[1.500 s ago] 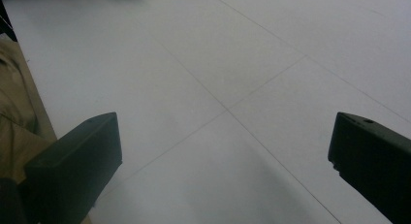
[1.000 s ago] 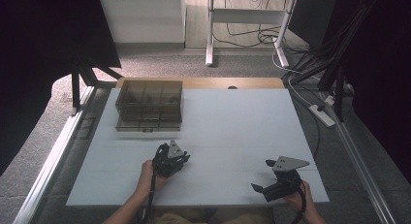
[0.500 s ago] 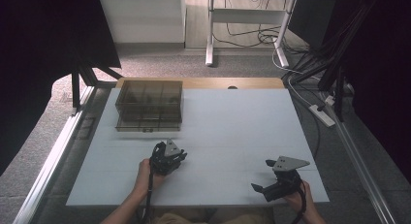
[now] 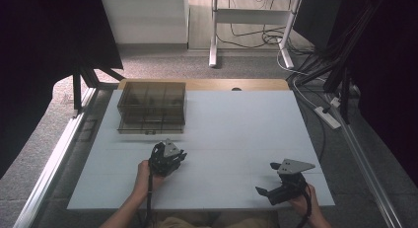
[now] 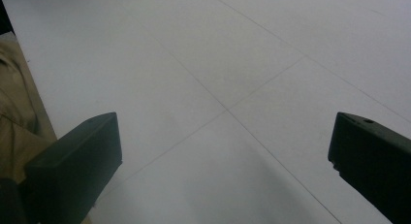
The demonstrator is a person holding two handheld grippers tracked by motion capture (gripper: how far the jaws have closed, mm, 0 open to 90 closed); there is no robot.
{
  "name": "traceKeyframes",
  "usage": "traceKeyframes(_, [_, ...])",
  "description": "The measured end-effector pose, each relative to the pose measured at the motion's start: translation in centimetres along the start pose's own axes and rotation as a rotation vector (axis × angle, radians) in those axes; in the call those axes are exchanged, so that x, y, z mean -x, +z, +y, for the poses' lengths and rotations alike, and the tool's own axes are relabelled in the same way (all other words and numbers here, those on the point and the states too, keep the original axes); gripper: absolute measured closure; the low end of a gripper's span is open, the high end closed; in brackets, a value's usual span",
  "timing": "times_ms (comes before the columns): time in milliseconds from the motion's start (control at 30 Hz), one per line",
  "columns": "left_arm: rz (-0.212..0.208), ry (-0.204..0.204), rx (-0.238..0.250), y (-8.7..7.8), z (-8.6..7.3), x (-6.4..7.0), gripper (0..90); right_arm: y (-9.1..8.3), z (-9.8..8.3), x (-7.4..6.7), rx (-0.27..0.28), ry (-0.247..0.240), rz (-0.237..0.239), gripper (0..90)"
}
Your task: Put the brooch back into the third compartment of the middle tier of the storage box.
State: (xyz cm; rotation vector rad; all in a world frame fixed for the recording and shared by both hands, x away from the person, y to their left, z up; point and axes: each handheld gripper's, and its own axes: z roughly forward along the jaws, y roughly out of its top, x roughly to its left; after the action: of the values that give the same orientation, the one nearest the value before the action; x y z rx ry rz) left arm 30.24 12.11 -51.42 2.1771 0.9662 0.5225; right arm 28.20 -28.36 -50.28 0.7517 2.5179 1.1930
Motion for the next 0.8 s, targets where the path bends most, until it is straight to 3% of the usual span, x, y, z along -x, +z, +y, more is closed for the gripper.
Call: traceKeyframes(800, [0.042, -0.033, 0.016, -0.8, -0.2, -1.6, 80.9, 0.0, 0.0, 0.0, 0.000, -0.001, -0.002, 0.0])
